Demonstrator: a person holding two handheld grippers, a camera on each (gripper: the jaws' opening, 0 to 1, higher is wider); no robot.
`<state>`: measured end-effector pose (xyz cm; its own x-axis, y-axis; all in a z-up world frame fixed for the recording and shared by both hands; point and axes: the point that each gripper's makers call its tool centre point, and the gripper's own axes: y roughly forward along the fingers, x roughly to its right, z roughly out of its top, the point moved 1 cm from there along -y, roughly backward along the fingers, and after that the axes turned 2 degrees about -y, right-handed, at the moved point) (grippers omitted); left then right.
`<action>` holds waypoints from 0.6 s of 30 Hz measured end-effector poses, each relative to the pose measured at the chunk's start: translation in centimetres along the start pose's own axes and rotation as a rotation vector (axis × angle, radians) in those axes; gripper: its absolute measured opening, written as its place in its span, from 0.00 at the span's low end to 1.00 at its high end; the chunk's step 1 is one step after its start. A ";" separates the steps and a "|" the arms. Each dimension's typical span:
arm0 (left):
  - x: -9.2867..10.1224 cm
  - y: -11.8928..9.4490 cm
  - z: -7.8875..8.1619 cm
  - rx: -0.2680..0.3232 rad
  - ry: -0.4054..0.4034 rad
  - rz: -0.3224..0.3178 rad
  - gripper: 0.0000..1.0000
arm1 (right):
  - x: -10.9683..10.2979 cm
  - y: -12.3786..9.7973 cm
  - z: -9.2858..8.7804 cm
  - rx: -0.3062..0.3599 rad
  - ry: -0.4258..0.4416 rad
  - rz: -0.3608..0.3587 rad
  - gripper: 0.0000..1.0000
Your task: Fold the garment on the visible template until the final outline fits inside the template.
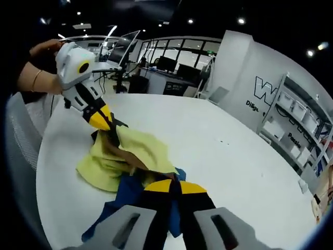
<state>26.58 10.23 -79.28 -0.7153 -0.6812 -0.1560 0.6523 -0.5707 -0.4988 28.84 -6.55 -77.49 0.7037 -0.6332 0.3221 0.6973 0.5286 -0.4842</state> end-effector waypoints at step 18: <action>-6.6 3.1 5.4 -0.057 -0.100 0.167 0.05 | 5.4 2.4 4.9 0.078 0.167 -0.141 0.00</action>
<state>34.68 10.52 -75.17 -0.5678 -0.8081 -0.1569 0.7427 -0.4208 -0.5209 34.99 -5.92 -72.92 0.5706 -0.7853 0.2404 0.8002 0.4659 -0.3775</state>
